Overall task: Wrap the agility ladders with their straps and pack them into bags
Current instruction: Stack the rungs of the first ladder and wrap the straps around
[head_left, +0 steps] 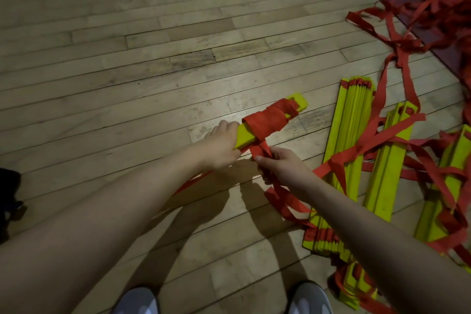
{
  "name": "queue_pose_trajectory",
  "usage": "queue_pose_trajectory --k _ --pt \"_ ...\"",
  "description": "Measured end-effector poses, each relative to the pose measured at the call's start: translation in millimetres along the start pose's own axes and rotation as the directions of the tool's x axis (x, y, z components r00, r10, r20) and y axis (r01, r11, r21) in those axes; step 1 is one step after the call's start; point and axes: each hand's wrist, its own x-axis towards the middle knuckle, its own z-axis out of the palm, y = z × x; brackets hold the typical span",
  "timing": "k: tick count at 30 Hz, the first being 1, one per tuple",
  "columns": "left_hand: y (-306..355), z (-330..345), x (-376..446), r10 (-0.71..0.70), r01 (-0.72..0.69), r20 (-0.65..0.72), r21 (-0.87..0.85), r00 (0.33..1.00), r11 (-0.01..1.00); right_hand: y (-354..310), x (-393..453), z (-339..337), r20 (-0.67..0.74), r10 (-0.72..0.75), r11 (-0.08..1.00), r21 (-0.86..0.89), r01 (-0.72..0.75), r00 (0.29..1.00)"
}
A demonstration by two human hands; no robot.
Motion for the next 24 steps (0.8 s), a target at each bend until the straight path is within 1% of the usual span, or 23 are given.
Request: queue_pose_trajectory --k 4,6,8,10,13,18,21,22,24 --pt "-2 0 -9 0.121 -0.111 -0.098 0.101 0.988 0.989 5 3 -2 -0.037 0.019 1.0 -0.002 -0.019 0.999" --pt "-2 7 -14 0.17 -0.154 -0.137 0.118 0.976 0.981 6 3 -2 -0.035 0.013 1.0 0.003 -0.013 0.999" --pt "0 15 -17 0.145 -0.138 -0.143 0.055 0.979 0.989 6 3 -1 -0.016 0.014 1.0 0.024 -0.014 1.0" --pt "3 22 -16 0.064 -0.065 -0.11 -0.003 0.992 0.998 5 3 0 -0.003 0.026 0.999 0.046 -0.026 1.0" --pt "4 30 -12 -0.007 0.008 -0.093 0.007 0.996 1.0 5 1 2 0.005 0.032 0.999 0.018 -0.032 0.999" --pt "2 29 -7 -0.086 0.091 -0.139 0.03 0.987 0.995 1 3 7 -0.003 -0.009 0.999 0.037 0.009 1.0" --pt "2 23 -8 -0.077 0.083 -0.157 0.028 0.985 0.996 -8 6 8 0.027 -0.048 0.998 0.043 0.047 0.998" --pt "1 20 -8 -0.06 0.061 -0.129 0.004 0.99 0.998 -10 6 8 0.043 -0.053 0.998 0.038 0.051 0.998" --pt "-1 16 -7 -0.038 0.038 -0.023 -0.018 0.999 0.999 -9 5 7 0.051 -0.043 0.998 0.037 0.041 0.998"
